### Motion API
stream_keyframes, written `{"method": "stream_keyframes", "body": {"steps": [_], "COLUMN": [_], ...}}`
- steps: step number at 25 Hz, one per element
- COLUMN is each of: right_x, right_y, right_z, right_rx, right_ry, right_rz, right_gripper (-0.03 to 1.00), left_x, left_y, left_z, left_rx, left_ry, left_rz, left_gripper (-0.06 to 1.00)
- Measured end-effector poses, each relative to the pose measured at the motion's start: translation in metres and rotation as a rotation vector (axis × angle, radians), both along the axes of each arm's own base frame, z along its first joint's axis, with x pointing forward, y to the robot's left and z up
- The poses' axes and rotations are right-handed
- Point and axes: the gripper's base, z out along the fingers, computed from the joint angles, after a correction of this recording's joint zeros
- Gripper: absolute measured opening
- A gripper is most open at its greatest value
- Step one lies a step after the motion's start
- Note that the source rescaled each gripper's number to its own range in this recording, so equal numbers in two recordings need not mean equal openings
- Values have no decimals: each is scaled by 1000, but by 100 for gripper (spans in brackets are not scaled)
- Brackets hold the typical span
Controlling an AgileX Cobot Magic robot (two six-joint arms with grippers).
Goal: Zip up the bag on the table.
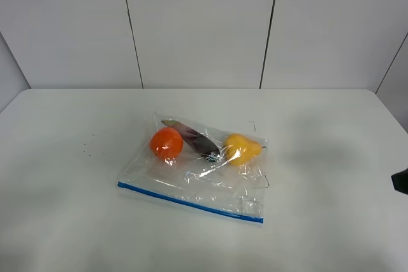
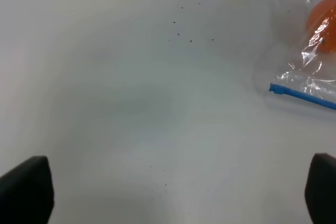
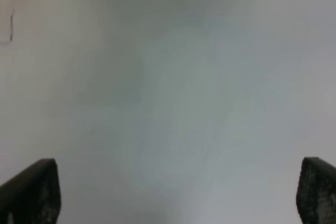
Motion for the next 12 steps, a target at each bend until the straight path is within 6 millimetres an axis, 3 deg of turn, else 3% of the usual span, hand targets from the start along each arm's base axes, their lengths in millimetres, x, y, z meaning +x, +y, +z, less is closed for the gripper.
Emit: {"method": "stream_keyframes", "body": {"steps": [4,12], "right_x": [-22,-47], "right_y": [3,12], "right_z": [-8,-2], "right_rx": [11,74], "right_ry": [25,-34], "right_rz": [4,16], "right_gripper": [100,100], "left_x": [0,0], "left_y": [0,0], "left_z": [0,0], "left_rx": [0,0], "left_ry": [0,0], "left_rz": [0,0], "left_gripper": [100,100]}}
